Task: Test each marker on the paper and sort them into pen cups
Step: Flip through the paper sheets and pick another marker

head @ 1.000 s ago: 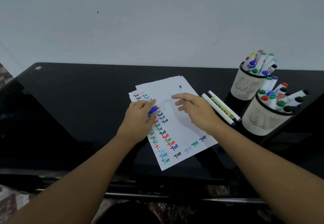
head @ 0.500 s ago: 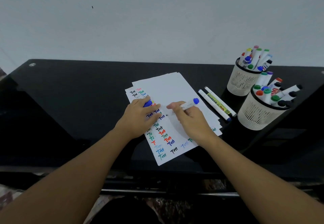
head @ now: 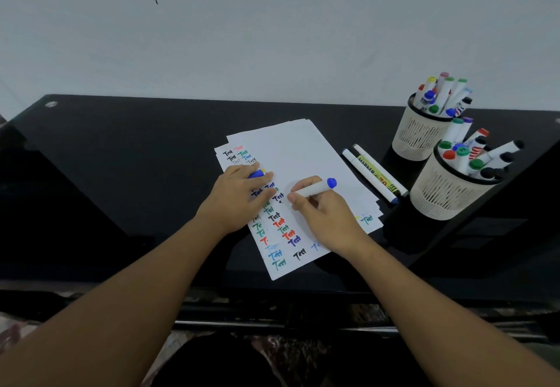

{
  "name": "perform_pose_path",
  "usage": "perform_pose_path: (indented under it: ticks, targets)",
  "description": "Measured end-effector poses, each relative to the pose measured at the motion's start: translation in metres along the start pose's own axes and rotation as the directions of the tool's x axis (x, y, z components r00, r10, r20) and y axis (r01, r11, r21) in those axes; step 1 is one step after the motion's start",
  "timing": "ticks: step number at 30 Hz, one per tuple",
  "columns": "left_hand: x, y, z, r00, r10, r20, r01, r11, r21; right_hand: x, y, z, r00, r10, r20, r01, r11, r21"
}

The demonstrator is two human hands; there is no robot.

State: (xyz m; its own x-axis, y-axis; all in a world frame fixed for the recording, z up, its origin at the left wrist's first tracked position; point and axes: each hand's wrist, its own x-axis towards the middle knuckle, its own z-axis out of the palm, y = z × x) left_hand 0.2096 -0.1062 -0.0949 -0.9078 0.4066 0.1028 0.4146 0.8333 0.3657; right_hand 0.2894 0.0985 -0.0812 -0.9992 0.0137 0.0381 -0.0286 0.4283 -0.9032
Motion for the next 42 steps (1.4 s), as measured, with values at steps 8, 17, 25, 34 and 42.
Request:
perform_pose_path:
  ticks: [8, 17, 25, 34, 42]
  targets:
    - [-0.0003, 0.0012, 0.0025, 1.000, -0.005, -0.004, 0.005, 1.000, -0.004, 0.0012, -0.0004, 0.0011, 0.999, -0.017, 0.036, 0.020, 0.997, -0.078]
    - [0.0002, 0.0004, 0.0024, 1.000, -0.004, -0.009, 0.004, 1.000, -0.005, 0.0024, 0.0001, 0.0026, 0.999, -0.022, 0.042, 0.026, 0.994, -0.109]
    - [-0.0020, 0.0026, 0.0010, 1.000, -0.012, -0.006, 0.012, 1.000, -0.012, 0.0021, 0.0020, 0.0024, 1.000, -0.029, 0.010, 0.030, 0.992, -0.124]
    - [-0.0017, 0.0030, 0.0001, 1.000, -0.019, -0.003, 0.019, 1.000, -0.020, 0.0004, 0.0028, -0.0006, 0.999, -0.032, 0.003, 0.033, 0.996, -0.085]
    - [-0.0015, 0.0036, 0.0001, 1.000, -0.020, 0.004, 0.020, 1.000, -0.019, 0.0013, 0.0041, 0.0004, 0.999, -0.034, -0.008, 0.033, 0.992, -0.120]
